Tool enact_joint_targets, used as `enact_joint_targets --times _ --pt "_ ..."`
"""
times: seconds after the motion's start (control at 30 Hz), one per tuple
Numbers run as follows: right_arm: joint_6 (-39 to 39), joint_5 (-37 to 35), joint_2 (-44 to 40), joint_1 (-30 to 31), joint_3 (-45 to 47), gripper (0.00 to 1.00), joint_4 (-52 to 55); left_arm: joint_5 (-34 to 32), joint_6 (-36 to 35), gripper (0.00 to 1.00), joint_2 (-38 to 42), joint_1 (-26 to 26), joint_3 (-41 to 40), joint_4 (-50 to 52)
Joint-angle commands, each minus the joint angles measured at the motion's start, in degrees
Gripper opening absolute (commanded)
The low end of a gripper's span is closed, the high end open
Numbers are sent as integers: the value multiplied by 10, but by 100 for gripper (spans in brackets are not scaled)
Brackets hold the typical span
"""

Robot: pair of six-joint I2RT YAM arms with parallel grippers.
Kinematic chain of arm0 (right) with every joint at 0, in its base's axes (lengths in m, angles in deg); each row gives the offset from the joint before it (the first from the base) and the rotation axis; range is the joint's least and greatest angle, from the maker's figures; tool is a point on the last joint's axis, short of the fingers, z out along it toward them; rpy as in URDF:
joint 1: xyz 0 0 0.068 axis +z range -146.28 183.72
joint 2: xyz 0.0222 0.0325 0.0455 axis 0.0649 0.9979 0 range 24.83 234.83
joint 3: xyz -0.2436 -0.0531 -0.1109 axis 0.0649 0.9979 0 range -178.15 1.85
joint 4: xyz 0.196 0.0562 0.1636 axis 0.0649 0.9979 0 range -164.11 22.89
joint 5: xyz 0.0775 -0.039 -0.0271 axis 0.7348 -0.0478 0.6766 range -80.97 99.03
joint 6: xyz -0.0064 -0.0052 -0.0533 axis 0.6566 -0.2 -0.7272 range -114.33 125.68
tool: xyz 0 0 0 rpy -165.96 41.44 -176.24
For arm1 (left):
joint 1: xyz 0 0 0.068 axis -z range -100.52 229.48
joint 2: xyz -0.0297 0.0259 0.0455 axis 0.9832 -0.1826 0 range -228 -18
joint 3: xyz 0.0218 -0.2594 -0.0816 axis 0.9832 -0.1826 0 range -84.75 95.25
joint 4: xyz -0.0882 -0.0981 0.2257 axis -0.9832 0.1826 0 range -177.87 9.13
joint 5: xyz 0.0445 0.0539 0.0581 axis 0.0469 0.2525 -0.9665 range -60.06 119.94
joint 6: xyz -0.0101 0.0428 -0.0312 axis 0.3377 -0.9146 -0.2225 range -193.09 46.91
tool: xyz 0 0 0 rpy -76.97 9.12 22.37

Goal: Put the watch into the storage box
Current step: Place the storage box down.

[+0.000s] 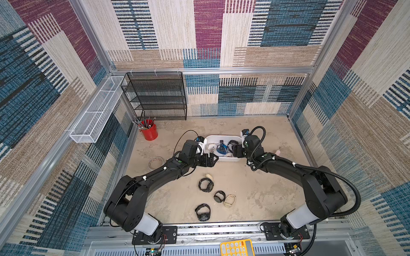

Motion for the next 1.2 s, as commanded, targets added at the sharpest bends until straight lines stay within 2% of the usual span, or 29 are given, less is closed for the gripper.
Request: enact_joint_targets --times 0.0,0.1,0.33,0.6,0.97,1.17 --pt "7 13 -32 1 12 91 -21 -5 -7 94 -1 1 5 -5" --pt "7 40 -63 1 39 100 -39 -7 -7 93 -5 0 7 -5" --pt "21 88 -121 1 115 100 -90 -8 -4 93 -11 0 11 -2" --pt "24 92 -141 1 127 100 -101 -22 -7 93 -3 1 16 43" --pt "31 132 -116 1 121 100 -138 -103 -27 93 104 1 -52 159" --pt "36 137 -104 1 116 100 -143 -119 -28 91 145 1 -93 214"
